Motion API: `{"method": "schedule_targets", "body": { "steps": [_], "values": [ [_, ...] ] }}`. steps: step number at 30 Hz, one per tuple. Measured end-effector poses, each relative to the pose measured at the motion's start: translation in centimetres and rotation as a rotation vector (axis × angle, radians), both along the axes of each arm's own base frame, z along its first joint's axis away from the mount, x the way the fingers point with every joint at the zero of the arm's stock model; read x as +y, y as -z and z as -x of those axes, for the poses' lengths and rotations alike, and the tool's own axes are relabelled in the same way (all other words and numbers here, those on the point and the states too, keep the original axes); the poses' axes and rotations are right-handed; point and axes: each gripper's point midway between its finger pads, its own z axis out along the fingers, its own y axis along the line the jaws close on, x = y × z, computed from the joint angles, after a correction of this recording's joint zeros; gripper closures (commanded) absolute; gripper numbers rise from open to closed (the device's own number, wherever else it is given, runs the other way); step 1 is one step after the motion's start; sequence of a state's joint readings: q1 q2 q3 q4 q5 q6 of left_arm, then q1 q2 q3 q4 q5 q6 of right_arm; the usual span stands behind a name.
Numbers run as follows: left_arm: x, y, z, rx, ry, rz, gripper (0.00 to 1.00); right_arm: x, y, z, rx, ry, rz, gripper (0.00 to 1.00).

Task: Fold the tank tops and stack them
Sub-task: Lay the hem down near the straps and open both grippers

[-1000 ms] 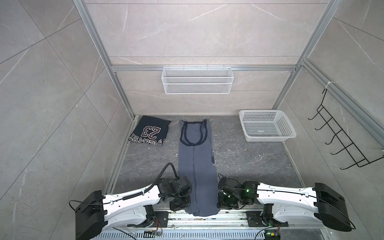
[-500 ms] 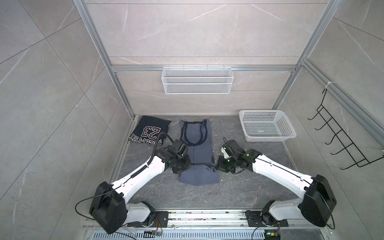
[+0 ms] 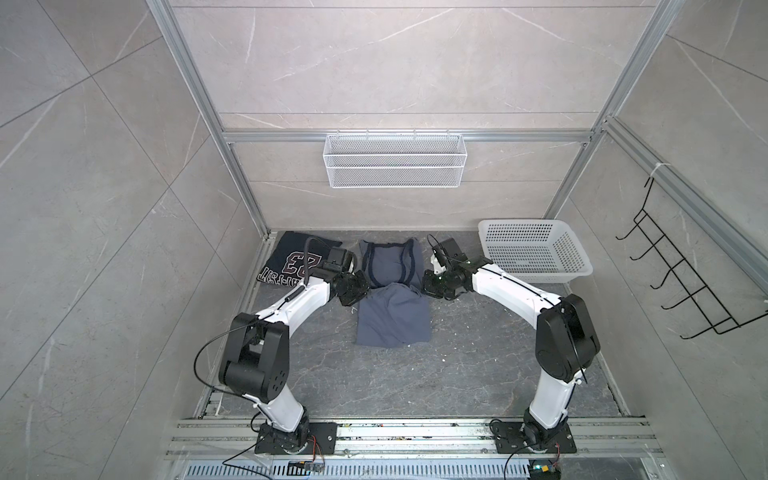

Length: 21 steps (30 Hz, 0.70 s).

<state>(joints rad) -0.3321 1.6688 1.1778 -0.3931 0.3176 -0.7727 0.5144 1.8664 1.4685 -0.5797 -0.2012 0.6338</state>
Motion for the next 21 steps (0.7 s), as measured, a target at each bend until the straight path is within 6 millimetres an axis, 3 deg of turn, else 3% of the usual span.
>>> {"method": "schedule_targets", "body": {
  "steps": [8, 15, 18, 21],
  "values": [
    [0.3, 3.3, -2.6, 0.049, -0.002, 0.03, 0.92, -0.2, 2.7, -2.6, 0.007, 0.003, 0.053, 1.0],
    [-0.1, 4.5, -4.5, 0.054, -0.002, 0.048, 0.87, -0.7, 4.2, -3.8, 0.017, 0.015, 0.079, 0.98],
    [-0.1, 4.7, -5.2, 0.049, -0.006, 0.045, 0.75, -0.9, 4.1, -4.4, 0.009, 0.018, 0.079, 0.86],
    [0.0, 4.7, -5.5, 0.047, -0.01, 0.042, 0.59, -0.7, 4.0, -5.0, -0.002, 0.013, 0.079, 0.61]
  ]
}}
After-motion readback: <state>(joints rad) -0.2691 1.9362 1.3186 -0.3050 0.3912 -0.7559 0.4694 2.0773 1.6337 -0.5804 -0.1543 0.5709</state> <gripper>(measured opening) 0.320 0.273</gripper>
